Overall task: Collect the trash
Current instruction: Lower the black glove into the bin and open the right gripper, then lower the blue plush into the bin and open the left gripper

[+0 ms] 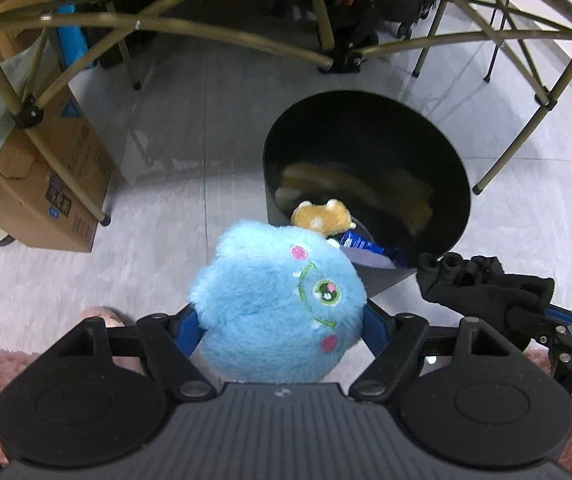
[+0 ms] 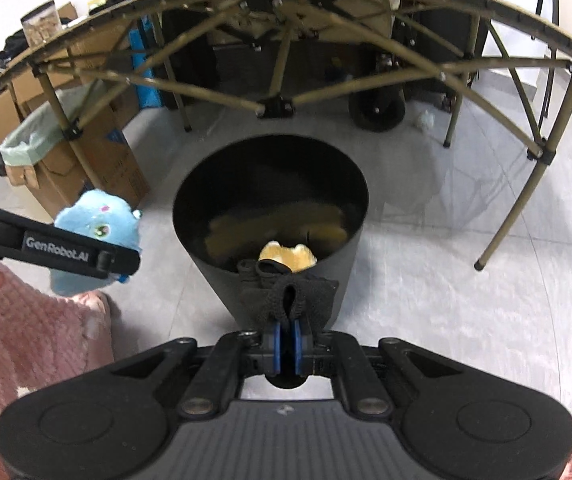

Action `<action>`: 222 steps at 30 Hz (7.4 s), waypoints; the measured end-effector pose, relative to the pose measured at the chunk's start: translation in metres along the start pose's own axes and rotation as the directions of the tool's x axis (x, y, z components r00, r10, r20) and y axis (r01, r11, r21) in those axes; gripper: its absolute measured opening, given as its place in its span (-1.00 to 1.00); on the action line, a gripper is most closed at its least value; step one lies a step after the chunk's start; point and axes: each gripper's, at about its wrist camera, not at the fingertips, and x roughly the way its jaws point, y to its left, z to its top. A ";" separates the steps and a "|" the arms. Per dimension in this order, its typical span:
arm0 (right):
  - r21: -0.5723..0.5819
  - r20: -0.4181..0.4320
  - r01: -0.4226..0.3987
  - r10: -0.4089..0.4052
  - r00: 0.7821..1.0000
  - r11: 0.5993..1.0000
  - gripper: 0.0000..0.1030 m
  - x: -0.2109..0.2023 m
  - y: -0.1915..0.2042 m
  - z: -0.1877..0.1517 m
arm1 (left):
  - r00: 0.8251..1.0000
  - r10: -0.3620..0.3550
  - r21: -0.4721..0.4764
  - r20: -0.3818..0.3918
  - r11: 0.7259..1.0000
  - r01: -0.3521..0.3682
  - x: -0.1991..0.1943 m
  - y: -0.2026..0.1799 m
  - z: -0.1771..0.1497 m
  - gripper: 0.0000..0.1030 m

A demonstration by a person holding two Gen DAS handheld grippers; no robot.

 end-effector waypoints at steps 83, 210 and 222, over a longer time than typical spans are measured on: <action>-0.111 0.066 -0.025 0.032 0.997 0.994 -0.88 0.049 0.043 0.098 | 0.991 0.066 -0.142 -0.116 0.986 -0.083 0.028 0.052 0.042 0.51; 0.313 -0.021 0.279 -0.287 0.958 0.908 1.00 0.031 -0.111 0.089 | 0.993 -0.037 0.000 -0.109 0.999 0.037 0.060 -0.089 0.117 0.51; 0.323 -0.025 0.289 -0.297 0.955 0.901 1.00 0.031 -0.117 0.088 | 0.993 -0.034 -0.023 -0.109 0.999 0.032 0.061 -0.089 0.119 0.78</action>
